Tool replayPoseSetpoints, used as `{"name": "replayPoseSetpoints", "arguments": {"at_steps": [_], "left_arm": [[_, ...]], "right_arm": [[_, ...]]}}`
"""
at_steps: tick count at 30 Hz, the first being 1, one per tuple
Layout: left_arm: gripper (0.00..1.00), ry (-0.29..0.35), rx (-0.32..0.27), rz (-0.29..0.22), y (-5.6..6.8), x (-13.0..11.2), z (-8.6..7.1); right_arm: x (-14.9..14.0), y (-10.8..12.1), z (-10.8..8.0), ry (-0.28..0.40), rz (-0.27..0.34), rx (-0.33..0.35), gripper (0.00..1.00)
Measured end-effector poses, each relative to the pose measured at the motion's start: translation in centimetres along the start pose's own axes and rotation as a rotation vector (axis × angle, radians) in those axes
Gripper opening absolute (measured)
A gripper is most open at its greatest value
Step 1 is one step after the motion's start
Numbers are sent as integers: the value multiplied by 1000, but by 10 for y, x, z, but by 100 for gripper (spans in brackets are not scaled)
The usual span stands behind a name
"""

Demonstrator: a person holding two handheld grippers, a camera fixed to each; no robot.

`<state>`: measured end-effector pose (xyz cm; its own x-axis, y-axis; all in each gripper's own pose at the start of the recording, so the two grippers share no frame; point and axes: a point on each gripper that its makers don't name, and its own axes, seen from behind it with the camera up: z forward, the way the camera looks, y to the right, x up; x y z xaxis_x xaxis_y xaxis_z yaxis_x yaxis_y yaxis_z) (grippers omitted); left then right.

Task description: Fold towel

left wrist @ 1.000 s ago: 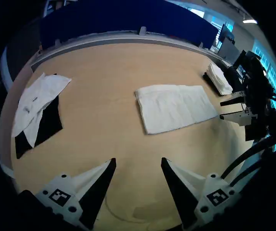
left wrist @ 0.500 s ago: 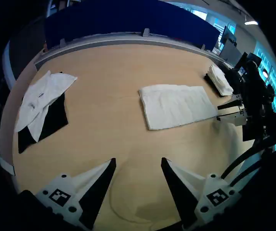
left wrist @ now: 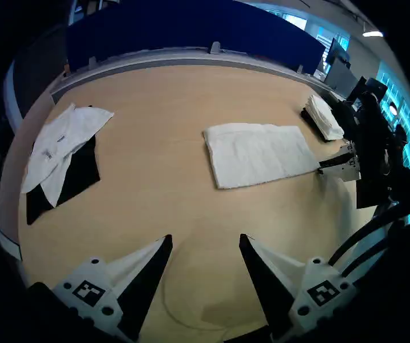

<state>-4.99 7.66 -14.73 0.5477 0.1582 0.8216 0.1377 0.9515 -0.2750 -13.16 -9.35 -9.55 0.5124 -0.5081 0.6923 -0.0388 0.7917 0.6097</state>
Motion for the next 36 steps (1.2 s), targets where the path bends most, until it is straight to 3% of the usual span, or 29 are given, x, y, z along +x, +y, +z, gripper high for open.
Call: {"name": "replayPoseSetpoints", "arguments": {"at_steps": [9, 18, 27, 36], "left_arm": [[87, -2, -3, 1, 0, 0, 3], [87, -6, -11, 9, 3, 0, 5], [87, -2, -10, 8, 2, 2, 0], [87, -1, -11, 7, 1, 2, -4]], "right_arm": [[-1, 2, -1, -3, 32, 8, 8], [5, -1, -7, 6, 31, 13, 5], [47, -2, -32, 79, 23, 8, 5], [102, -13, -58, 138, -86, 7, 5]]}}
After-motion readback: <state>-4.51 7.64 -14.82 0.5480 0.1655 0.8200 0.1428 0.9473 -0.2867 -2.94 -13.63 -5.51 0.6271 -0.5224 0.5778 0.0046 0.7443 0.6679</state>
